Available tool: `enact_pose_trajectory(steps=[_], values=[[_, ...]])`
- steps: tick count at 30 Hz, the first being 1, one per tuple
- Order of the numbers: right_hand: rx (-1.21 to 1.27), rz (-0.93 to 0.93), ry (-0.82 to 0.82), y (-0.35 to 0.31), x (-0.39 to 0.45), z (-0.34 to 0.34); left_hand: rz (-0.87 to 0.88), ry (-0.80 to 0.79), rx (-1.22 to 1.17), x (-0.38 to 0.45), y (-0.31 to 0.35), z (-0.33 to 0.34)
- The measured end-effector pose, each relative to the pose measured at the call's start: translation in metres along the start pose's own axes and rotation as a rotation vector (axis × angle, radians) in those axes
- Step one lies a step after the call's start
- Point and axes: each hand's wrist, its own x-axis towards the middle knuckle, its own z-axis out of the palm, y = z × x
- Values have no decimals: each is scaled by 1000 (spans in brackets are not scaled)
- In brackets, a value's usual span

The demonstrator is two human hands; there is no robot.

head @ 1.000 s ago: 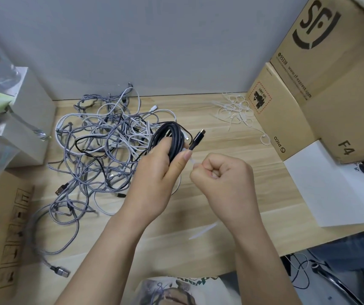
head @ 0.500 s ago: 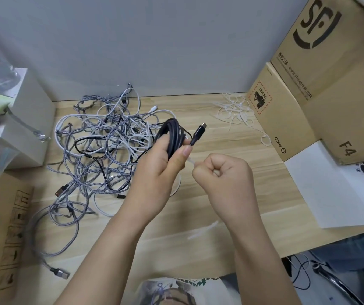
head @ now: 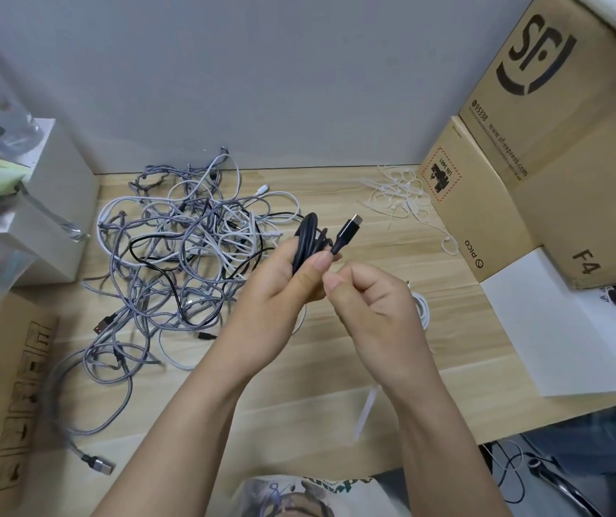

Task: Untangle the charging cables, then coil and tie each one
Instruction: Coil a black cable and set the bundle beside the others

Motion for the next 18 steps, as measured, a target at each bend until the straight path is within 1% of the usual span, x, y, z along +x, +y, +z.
enact_pose_trajectory(steps=[2, 4, 6, 9, 12, 14, 16, 18], values=[[14, -7, -38, -2, 0, -2, -28, -21, -61, 1, 2, -1], [42, 2, -31, -1, 2, -3, -62, -51, -108, 2, 4, -4], [79, 22, -21, 0, 4, -2, -88, -114, -140, 3, 3, -6], [152, 66, -17, 1, 5, 0, -60, -182, -139, 1, 2, -6], [150, 102, -8, 1, 5, 1, -44, -132, -81, 1, 3, -4], [195, 194, 0, 1, 4, 1, -22, -76, -22, 2, 4, -3], [243, 259, -5, 1, 4, 0, 13, -36, 126, 2, 3, -3], [226, 250, -18, 1, 2, -2, 38, 24, 253, 1, 1, -4]])
